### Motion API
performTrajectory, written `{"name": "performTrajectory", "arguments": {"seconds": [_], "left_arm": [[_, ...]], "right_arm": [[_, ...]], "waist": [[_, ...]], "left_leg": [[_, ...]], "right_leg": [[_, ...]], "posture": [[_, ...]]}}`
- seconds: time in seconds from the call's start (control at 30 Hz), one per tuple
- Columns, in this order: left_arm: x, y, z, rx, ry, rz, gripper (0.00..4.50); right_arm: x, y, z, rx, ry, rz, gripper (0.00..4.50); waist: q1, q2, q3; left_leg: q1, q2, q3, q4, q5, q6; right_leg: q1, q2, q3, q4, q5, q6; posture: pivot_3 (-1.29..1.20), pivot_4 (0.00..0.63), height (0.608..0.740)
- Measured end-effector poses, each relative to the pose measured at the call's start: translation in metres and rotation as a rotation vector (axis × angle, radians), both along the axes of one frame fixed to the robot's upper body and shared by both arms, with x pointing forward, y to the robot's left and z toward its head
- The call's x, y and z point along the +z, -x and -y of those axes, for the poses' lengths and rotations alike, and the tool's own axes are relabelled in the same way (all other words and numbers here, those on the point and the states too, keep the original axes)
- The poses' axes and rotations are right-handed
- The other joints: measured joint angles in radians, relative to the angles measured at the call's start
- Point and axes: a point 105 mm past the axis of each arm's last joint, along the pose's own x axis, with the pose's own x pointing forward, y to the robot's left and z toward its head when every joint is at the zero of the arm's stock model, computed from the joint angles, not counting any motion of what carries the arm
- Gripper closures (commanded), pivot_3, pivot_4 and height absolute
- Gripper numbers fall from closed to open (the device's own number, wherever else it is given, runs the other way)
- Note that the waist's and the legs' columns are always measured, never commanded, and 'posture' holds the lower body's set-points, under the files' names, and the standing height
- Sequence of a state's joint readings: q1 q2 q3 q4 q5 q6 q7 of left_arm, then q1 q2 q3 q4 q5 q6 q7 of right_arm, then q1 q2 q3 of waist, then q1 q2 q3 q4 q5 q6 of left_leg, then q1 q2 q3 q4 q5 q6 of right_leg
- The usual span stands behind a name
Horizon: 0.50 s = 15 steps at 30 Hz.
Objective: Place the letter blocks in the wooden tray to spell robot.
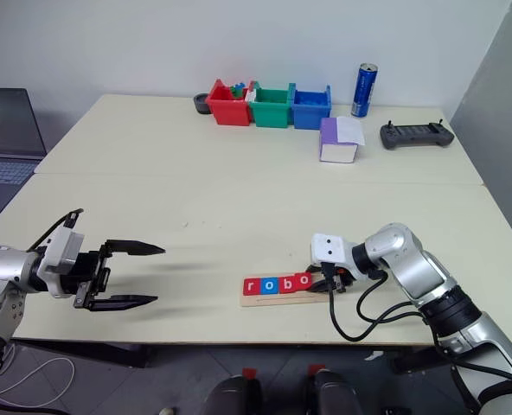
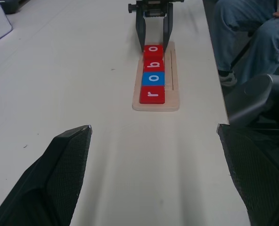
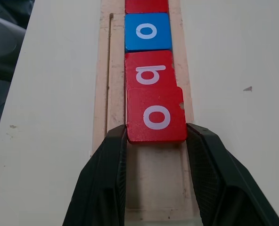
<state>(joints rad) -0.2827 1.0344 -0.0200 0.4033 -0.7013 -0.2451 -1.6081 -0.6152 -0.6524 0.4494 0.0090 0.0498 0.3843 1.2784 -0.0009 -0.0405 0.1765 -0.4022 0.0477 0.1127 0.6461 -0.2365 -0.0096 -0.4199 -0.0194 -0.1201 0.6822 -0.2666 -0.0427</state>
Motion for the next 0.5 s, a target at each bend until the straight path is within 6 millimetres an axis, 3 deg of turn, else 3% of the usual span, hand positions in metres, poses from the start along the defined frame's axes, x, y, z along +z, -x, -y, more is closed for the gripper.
{"name": "performTrajectory", "arguments": {"seconds": [0.5], "left_arm": [[0.0008, 0.0014, -0.0017, 0.008, -0.009, 0.007, 0.0]], "right_arm": [[-0.0008, 0.0007, -0.0003, 0.024, 0.018, 0.021, 3.05]], "waist": [[0.0, 0.0, 0.0]], "left_leg": [[0.0, 0.0, 0.0, 0.0, 0.0, 0.0]], "right_leg": [[0.0, 0.0, 0.0, 0.0, 0.0, 0.0]], "posture": [[0.0, 0.15, 0.74]]}}
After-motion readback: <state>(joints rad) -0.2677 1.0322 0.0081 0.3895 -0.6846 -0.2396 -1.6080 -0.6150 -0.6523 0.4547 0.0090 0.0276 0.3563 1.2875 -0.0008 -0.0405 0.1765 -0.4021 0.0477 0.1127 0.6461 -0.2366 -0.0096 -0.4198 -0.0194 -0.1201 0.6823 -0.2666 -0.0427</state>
